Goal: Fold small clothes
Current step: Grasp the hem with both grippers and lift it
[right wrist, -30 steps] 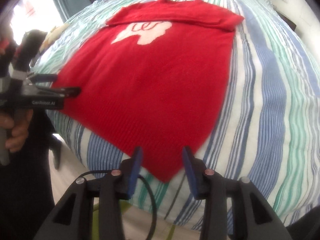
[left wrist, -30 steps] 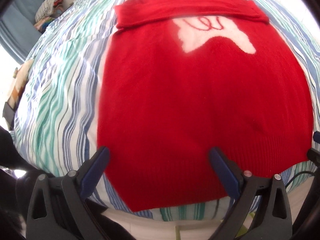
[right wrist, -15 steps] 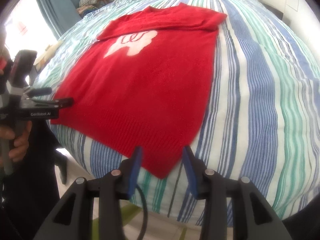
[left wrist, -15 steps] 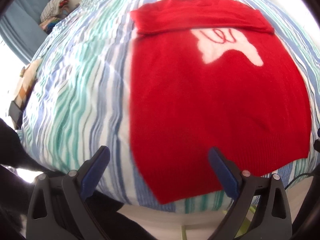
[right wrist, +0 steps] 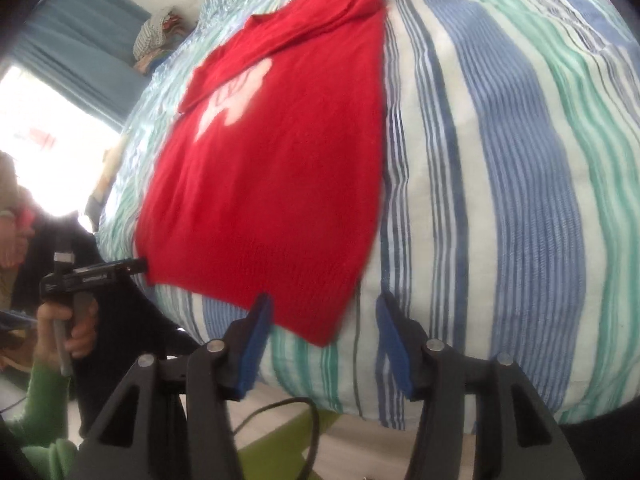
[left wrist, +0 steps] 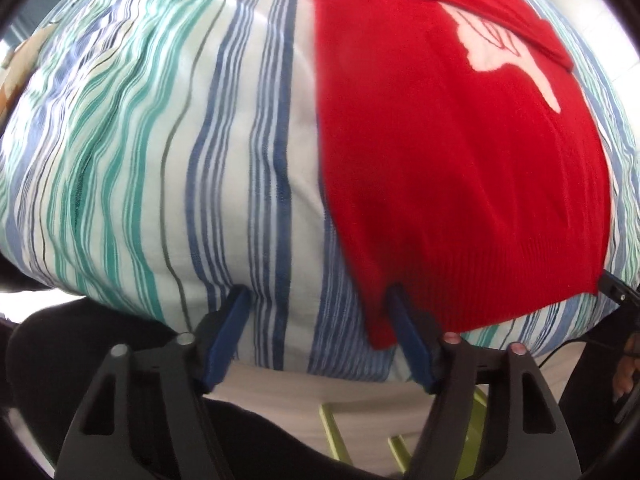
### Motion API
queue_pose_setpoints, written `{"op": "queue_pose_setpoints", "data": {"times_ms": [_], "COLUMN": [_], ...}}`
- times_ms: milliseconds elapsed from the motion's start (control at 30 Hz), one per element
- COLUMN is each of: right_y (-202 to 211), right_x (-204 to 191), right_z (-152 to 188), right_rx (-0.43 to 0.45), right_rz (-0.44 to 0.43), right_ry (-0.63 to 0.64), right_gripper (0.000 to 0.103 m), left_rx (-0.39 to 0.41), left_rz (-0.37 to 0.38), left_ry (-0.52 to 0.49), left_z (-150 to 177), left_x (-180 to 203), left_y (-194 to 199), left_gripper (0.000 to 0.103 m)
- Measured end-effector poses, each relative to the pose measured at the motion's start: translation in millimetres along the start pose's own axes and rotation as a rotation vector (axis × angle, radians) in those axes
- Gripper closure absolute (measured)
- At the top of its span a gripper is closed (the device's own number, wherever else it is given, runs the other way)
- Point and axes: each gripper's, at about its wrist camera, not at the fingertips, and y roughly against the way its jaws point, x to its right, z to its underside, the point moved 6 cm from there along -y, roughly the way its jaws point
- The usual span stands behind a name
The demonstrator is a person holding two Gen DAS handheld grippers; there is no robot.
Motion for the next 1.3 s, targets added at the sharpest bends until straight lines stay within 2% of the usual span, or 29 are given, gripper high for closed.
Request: {"op": "queue_pose_setpoints", "data": {"times_ms": [33, 100, 133, 167, 200, 233, 267, 300, 333, 367, 400, 433, 533, 567, 600, 633, 700, 767, 900, 967, 1067, 1167, 1300], "right_y": [-7, -15, -17, -17, -18, -17, -16, -13, -11, -9, -6, -4, -7, -9, -11, -14, -17, -17, 12, 29, 48, 60, 59], "right_x": [0, -4, -6, -7, -7, -6, -4, -3, -3, -4, -6, -6, -4, -3, -2, -1, 4, 3, 1, -1, -5, -8, -9], "right_z": [1, 2, 1, 0, 0, -1, -1, -1, -1, 0, -1, -1, -1, -1, -1, 0, 1, 0, -9, -16, -40, -82, -162], "right_rx": [-0.011, -0.012, -0.010, -0.008, -0.013, -0.015, -0.011, -0.007, -0.006, -0.002, 0.005, 0.013, 0.006, 0.005, 0.001, -0.004, -0.014, -0.012, 0.053, 0.093, 0.169, 0.264, 0.381], "right_rz": [-0.012, -0.053, -0.068, -0.075, -0.074, -0.070, -0.065, -0.065, -0.070, -0.066, -0.062, -0.064, -0.099, -0.092, -0.085, -0.083, -0.100, -0.096, -0.119, -0.148, -0.181, -0.167, -0.064], "right_ry": [-0.015, -0.036, -0.038, -0.042, -0.046, -0.048, -0.049, -0.050, -0.045, -0.031, -0.019, -0.019, -0.047, -0.051, -0.050, -0.053, -0.054, -0.045, -0.057, -0.073, -0.092, -0.079, 0.003], "right_gripper": [0.050, 0.050, 0.052, 0.062, 0.083, 0.093, 0.097, 0.097, 0.097, 0.096, 0.091, 0.091, 0.090, 0.090, 0.089, 0.089, 0.090, 0.099, 0.099, 0.099, 0.099, 0.099, 0.099], "left_rx": [-0.004, -0.016, -0.022, -0.029, -0.031, -0.030, -0.031, -0.030, -0.028, -0.021, -0.012, -0.017, -0.042, -0.046, -0.055, -0.068, -0.063, -0.046, 0.018, 0.069, 0.186, 0.308, 0.388], "left_rz": [0.012, 0.045, 0.065, 0.082, 0.090, 0.099, 0.116, 0.134, 0.160, 0.184, 0.196, 0.194, 0.177, 0.186, 0.208, 0.230, 0.243, 0.257, 0.325, 0.374, 0.434, 0.411, 0.377], "left_ry": [-0.005, -0.011, -0.008, -0.005, -0.001, 0.003, 0.011, 0.026, 0.041, 0.051, 0.058, 0.055, 0.042, 0.047, 0.059, 0.069, 0.075, 0.063, 0.095, 0.128, 0.184, 0.220, 0.238], "left_z": [1, 3, 4, 4, 5, 6, 8, 4, 5, 4, 4, 5, 7, 6, 6, 6, 7, 6, 1, -15, -53, -107, -197], "left_x": [4, 11, 14, 16, 21, 22, 24, 18, 13, 4, 1, 2, 4, 7, 9, 10, 11, 12, 1, -3, -11, -18, -11], "left_y": [1, 1, 0, 0, 0, 0, 1, 0, 2, 5, 9, 7, -3, -6, -9, -12, -8, 2, 36, 53, 72, 85, 83], "left_gripper": [0.050, 0.077, 0.084, 0.090, 0.090, 0.090, 0.088, 0.081, 0.064, 0.044, 0.040, 0.041, 0.052, 0.065, 0.092, 0.100, 0.101, 0.101, 0.102, 0.102, 0.102, 0.102, 0.102]}}
